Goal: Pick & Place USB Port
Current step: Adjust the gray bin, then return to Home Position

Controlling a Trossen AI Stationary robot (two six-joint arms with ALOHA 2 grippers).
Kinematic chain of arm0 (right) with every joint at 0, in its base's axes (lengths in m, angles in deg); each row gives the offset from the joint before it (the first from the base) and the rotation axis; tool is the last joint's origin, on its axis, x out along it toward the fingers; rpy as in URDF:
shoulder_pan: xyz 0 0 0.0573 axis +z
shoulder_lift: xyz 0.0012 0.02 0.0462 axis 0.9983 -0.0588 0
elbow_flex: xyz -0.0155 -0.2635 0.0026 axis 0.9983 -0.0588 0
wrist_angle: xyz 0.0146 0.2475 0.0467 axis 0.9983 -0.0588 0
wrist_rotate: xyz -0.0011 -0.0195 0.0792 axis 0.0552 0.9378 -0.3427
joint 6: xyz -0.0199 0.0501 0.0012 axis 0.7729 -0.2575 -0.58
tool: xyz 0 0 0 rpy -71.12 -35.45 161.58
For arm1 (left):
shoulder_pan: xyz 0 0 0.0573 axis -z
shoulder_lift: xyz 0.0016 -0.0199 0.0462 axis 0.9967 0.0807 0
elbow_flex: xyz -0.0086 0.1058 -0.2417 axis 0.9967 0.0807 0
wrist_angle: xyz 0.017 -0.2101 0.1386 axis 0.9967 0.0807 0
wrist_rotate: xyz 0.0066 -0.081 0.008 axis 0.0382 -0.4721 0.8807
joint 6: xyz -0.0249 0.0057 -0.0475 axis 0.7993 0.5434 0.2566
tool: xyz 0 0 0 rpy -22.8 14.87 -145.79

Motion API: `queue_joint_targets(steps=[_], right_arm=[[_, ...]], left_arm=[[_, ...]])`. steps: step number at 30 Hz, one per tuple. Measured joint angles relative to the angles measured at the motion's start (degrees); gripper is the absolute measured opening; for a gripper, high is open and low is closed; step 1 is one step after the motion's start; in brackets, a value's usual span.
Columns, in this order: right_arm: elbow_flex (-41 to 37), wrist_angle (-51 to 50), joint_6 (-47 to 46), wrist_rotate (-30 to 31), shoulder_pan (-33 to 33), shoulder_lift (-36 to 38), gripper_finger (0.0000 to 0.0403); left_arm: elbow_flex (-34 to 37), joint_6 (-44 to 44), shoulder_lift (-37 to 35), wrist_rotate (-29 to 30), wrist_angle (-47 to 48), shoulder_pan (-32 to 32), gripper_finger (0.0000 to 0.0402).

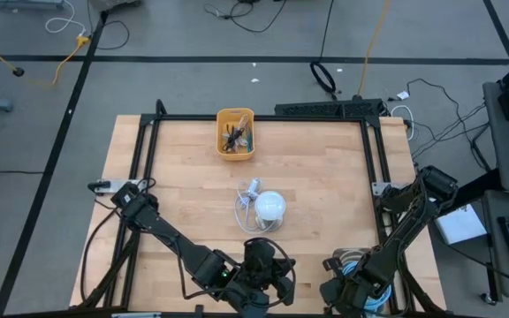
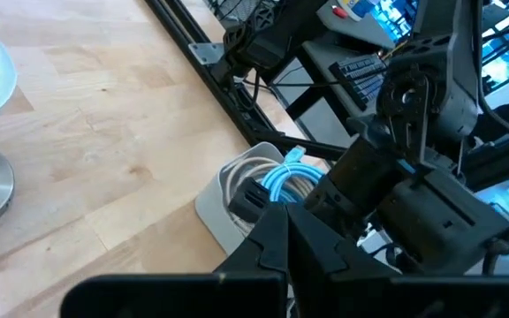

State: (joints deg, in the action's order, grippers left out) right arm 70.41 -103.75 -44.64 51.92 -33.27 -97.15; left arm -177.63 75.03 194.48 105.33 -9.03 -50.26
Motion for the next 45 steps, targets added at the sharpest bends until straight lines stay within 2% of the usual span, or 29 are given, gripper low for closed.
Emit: queue_joint_targets(steps=[3,12,18,25,37,41,45], right_arm=[[0.0,-0.4,0.8,2.8,-1.1,0.8,0.0],[0.0,-3.7,6.0,5.8,-7.3,0.8,0.0],[-0.8,-6.2,7.4,5.6,-11.7,0.8,0.0],[-4.6,-7.0,6.2,2.7,-12.0,0.8,0.0],[-5.5,-6.7,5.0,3.1,-10.8,1.0,0.0],[-4.4,-6.1,6.6,6.2,-11.3,4.6,0.0],[-0.7,-6.8,8.5,12.7,-14.0,10.9,0.0]], left_arm=[[0.0,0.7,0.0,0.0,-0.2,0.3,0.0],[0.0,-0.1,0.0,0.0,-1.8,0.6,0.0],[0.0,-0.5,0.0,-0.1,-1.3,0.6,0.0],[0.0,-1.0,0.0,-0.2,-1.3,0.9,0.0],[0.0,-1.2,0.0,-0.2,-1.3,1.0,0.0],[0.0,-1.7,0.0,0.2,-1.2,1.0,0.0],[0.0,-4.6,-0.4,3.3,-0.4,0.5,0.0]])
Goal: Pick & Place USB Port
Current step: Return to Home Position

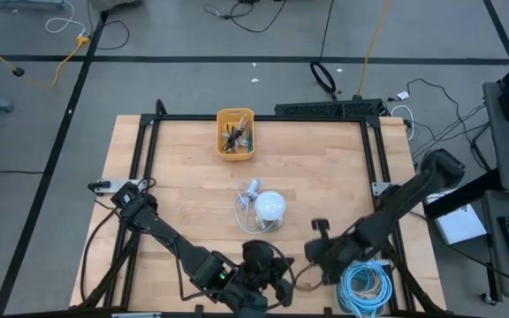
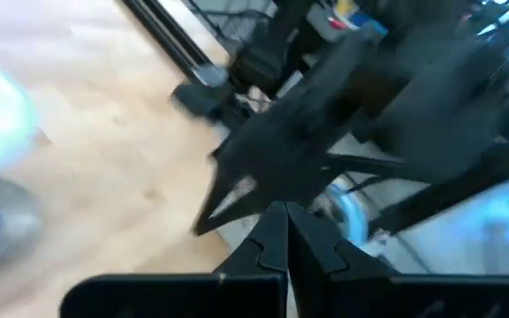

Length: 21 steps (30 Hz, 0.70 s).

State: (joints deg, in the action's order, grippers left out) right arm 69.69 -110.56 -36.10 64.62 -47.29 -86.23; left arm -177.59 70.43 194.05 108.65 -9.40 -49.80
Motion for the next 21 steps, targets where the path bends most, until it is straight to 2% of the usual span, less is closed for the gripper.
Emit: queue_joint_targets(steps=[4,8,13,16,19,21], right_arm=[[4.6,0.1,3.5,3.7,-3.5,7.9,0.0],[8.1,1.3,9.4,3.5,-7.6,16.9,0.0],[8.3,0.6,12.8,-3.0,-13.6,28.7,0.0],[8.3,-4.1,15.2,-5.4,-16.3,34.4,0.0],[7.9,-10.8,19.2,-5.3,-17.8,39.2,0.0],[6.2,-13.3,21.1,-5.3,-18.5,42.1,0.0]], left_arm=[[0.1,-3.5,-3.9,1.0,4.7,-1.7,0.0],[0.0,-7.2,-9.2,0.6,12.7,-3.9,0.0],[0.0,-10.1,-16.6,-0.4,26.3,-5.5,0.0],[-0.1,-11.4,-19.8,-3.6,37.1,-6.7,0.0],[-0.1,-11.1,-21.8,-7.8,48.6,-8.5,0.0],[0.2,-11.6,-23.0,-9.5,52.1,-9.6,0.0]])
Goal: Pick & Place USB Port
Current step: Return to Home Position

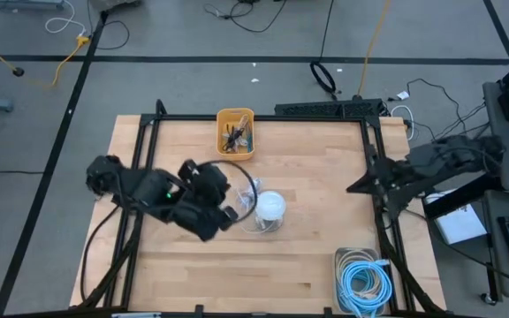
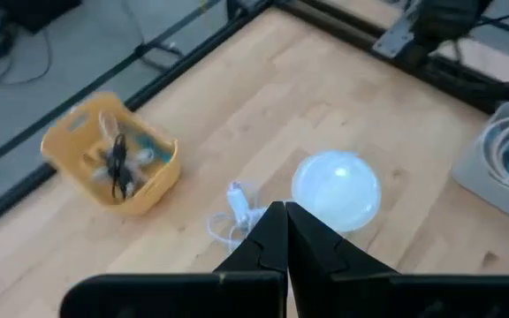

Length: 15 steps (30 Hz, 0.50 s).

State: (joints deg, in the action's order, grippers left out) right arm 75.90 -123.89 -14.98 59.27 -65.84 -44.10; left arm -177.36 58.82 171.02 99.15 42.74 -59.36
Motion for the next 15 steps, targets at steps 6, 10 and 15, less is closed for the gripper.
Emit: queue_joint_targets(steps=[6,10,15], right_arm=[[-9.8,1.4,-0.2,0.9,-1.7,9.6,0.0],[-17.9,5.1,-3.2,1.6,-2.5,15.2,0.0],[-28.1,10.7,-6.9,-0.1,-2.5,22.2,0.0]], left_arm=[[14.6,-6.2,-11.5,-3.3,-8.8,-3.3,0.0],[33.7,-3.3,-23.1,-5.4,-17.9,-4.0,0.0],[59.1,-1.2,-39.9,-7.0,-43.1,-4.2,0.0]])
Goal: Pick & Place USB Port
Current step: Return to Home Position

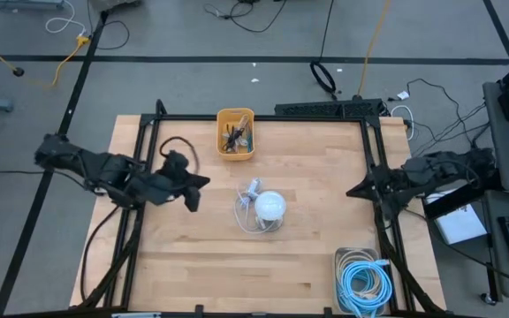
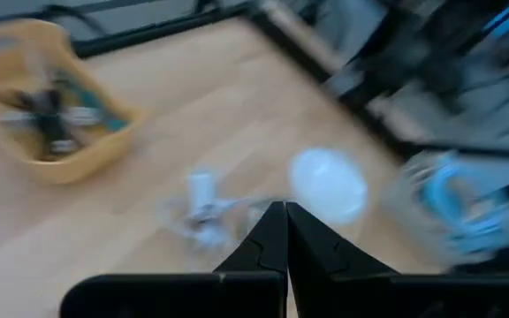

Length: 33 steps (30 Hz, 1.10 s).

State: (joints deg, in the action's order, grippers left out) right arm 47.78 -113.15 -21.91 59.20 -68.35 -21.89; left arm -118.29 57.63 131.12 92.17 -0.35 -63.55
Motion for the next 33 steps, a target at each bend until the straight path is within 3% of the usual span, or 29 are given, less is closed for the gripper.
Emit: queue_joint_targets(steps=[5,11,15,21,33], right_arm=[[-8.7,5.5,-3.0,-1.6,0.0,7.1,0.0],[-16.9,5.6,-7.1,-3.1,0.0,16.6,0.0],[-20.4,8.0,-9.0,-4.5,0.0,22.2,0.0],[-23.4,20.0,-9.1,-2.8,0.0,21.3,0.0],[-42.8,43.8,-11.9,-3.2,0.0,21.2,0.0]], left_arm=[[19.0,-2.5,-11.7,-0.7,-24.3,-0.4,0.0],[31.2,-1.6,-17.6,-2.5,-34.4,-1.9,0.0],[34.1,-2.3,-18.8,-2.6,-37.7,-2.9,0.0],[34.6,-3.0,-18.8,-5.5,-39.4,-5.2,0.0],[34.6,-5.3,-18.8,-9.6,-39.7,-7.3,0.0]])
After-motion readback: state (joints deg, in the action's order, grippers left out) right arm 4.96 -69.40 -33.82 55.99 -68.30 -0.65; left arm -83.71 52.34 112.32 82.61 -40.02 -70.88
